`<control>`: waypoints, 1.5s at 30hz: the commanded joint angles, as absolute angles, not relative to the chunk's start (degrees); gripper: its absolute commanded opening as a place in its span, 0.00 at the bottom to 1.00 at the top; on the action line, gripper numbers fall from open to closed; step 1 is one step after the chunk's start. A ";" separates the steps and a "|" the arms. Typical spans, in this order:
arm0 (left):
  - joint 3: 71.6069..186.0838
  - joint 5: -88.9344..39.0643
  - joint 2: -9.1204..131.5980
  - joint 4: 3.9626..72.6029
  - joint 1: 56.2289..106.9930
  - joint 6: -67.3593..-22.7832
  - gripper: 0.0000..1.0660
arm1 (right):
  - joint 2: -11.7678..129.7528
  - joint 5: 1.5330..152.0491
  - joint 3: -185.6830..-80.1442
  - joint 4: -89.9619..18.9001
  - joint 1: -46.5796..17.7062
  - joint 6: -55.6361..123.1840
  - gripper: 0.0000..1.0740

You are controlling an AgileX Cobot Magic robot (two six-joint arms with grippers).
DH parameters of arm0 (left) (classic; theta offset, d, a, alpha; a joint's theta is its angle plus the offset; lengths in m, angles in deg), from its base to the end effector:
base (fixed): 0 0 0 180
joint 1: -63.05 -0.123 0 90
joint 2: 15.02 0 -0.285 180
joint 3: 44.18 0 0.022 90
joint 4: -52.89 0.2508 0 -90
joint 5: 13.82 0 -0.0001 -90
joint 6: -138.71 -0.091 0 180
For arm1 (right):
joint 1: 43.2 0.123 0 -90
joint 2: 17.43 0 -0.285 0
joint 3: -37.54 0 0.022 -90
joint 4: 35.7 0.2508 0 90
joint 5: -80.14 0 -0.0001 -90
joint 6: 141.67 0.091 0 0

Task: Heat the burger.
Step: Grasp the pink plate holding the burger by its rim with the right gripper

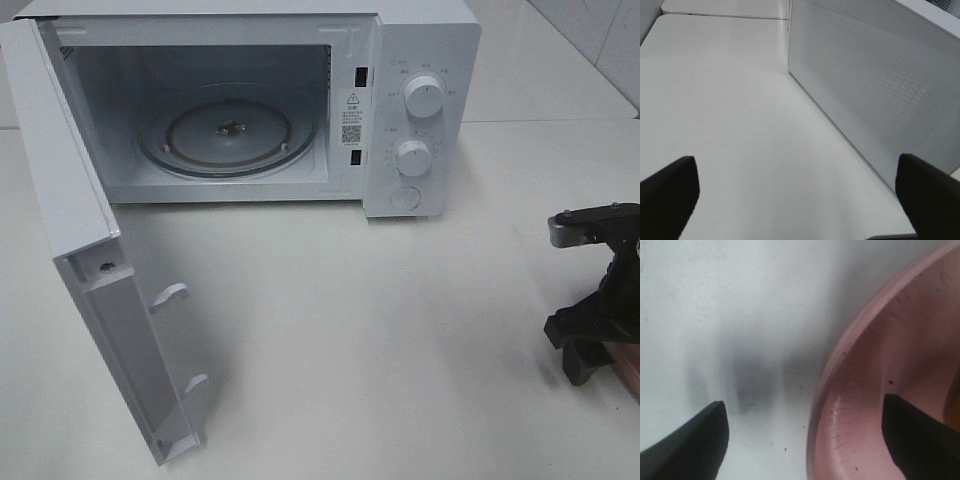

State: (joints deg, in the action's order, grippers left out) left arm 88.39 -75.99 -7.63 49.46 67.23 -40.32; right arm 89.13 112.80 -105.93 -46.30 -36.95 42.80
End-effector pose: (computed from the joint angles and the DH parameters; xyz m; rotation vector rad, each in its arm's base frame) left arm -0.0097 -0.0041 0.2809 0.0618 2.0419 -0.1278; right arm 0.2562 0.0190 0.1186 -0.2795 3.0417 -0.1500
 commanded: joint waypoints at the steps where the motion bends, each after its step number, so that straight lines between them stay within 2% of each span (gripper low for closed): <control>1: 88.22 -75.24 -8.60 49.63 67.40 -40.03 0.94 | 90.51 112.11 -105.93 -45.73 -37.35 42.86 0.72; 8: 88.22 -75.24 -8.60 49.63 67.40 -40.03 0.94 | 90.45 111.94 -105.93 -45.90 -37.35 43.54 0.64; 10: 88.22 -75.24 -8.60 49.63 67.40 -40.03 0.94 | 90.45 111.94 -105.93 -46.70 -37.35 45.38 0.53; 11: 88.22 -75.24 -8.60 49.63 67.40 -40.03 0.94 | 90.45 111.94 -105.93 -46.70 -37.35 45.38 0.53; 13: 88.22 -75.24 -8.60 49.63 67.40 -40.03 0.94 | 90.45 111.94 -105.93 -47.39 -37.35 45.89 0.42; 14: 88.22 -75.24 -8.60 49.63 67.40 -40.03 0.94 | 90.45 111.94 -105.93 -47.39 -37.35 45.89 0.42; 15: 88.22 -75.24 -8.60 49.63 67.40 -40.03 0.94 | 90.45 112.11 -105.93 -47.39 -37.35 45.89 0.38; 16: 88.22 -75.24 -8.60 49.63 67.40 -40.03 0.94 | 90.45 112.34 -105.93 -47.39 -37.35 45.83 0.29; 19: 88.22 -75.24 -8.60 49.63 67.40 -40.03 0.94 | 90.45 112.34 -105.93 -47.39 -37.35 45.83 0.24; 21: 88.22 -75.24 -8.60 49.63 67.40 -40.03 0.94 | 90.45 112.34 -105.93 -47.39 -37.35 45.83 0.11; 22: 88.22 -75.24 -8.60 49.63 67.40 -40.03 0.94 | 90.45 112.34 -105.93 -47.39 -37.35 45.83 0.11; 24: 88.22 -75.24 -8.60 49.63 67.40 -40.03 0.94 | 90.45 111.88 -105.93 -47.39 -37.35 45.89 0.03; 26: 88.22 -75.24 -8.60 49.63 67.40 -40.03 0.94 | 90.45 111.37 -105.93 -47.39 -37.35 45.89 0.00; 35: 88.22 -75.24 -8.60 49.63 67.40 -40.03 0.94 | 90.45 112.06 -105.93 -48.37 -36.67 47.15 0.00; 45: 88.22 -75.24 -8.60 49.63 67.40 -40.03 0.94 | 89.87 115.49 -105.93 -59.19 -30.42 57.24 0.00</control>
State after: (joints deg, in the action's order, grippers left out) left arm 88.39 -75.99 -7.63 49.46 67.23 -40.32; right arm 90.16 114.75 -105.93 -56.62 -31.91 55.40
